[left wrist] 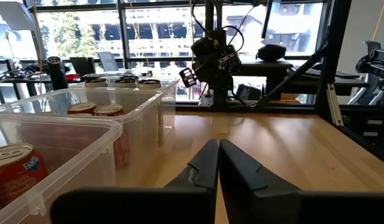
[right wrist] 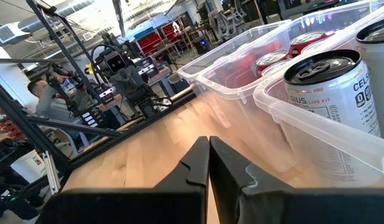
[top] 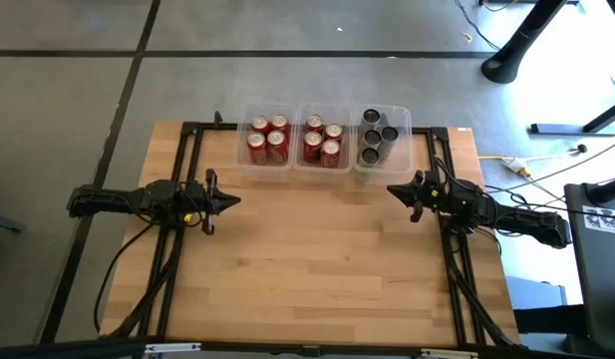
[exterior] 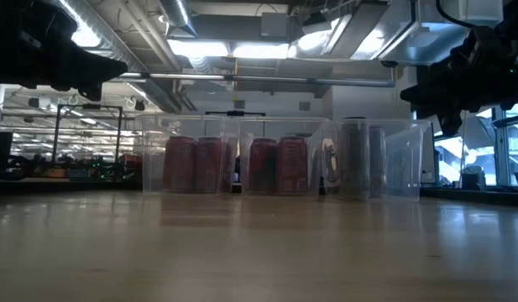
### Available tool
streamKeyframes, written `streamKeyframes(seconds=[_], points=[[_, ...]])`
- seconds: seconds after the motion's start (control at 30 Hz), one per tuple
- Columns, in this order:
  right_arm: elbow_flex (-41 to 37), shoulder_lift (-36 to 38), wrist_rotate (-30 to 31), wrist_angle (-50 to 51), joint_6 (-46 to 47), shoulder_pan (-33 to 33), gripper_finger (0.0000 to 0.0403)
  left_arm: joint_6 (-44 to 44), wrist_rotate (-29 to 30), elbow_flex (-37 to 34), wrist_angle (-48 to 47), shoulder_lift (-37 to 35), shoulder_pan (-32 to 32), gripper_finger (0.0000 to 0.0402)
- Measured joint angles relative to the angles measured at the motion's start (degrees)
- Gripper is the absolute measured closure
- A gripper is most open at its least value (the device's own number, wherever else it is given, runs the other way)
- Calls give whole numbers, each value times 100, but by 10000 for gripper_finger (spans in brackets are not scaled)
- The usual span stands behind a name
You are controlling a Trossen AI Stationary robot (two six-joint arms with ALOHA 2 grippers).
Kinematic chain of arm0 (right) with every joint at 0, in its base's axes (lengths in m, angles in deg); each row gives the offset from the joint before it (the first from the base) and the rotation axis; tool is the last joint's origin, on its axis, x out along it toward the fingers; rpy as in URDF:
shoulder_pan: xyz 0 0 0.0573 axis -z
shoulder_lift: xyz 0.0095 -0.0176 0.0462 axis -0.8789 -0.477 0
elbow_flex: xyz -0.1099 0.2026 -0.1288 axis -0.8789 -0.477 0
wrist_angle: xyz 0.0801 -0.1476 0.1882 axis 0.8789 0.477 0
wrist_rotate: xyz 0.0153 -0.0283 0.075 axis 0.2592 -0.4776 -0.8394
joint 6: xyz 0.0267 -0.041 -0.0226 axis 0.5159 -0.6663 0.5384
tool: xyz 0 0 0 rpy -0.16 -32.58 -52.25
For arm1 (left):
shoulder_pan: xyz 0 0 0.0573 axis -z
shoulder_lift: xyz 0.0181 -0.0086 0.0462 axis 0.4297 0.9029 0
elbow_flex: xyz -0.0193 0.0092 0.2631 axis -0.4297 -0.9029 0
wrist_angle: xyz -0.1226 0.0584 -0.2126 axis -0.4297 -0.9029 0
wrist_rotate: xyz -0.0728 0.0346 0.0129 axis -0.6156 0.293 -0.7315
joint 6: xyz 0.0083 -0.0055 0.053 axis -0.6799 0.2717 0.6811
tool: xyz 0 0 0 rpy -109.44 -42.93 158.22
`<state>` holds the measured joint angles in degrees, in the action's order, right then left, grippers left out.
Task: Sort soda cans
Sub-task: Return to Home Position
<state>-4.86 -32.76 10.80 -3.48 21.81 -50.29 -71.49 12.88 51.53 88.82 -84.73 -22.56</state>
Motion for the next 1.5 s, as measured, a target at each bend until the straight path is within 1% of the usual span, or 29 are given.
streamKeyframes(seconds=[0.3,0.53,0.77,1.0,1.27,1.5], points=[[-2,0,0,-1,0,0,391,-11,0,0,0,0,0,400],[-2,0,0,-3,0,2,391,3,0,0,0,0,0,395],[-2,0,0,-3,0,1,391,-4,-2,0,0,0,0,400],[-2,0,0,-3,0,2,391,-16,-2,0,0,0,0,395],[-2,0,0,-3,1,1,391,-1,-2,0,0,0,0,400],[0,0,0,-3,0,0,391,10,-2,0,0,0,1,395]])
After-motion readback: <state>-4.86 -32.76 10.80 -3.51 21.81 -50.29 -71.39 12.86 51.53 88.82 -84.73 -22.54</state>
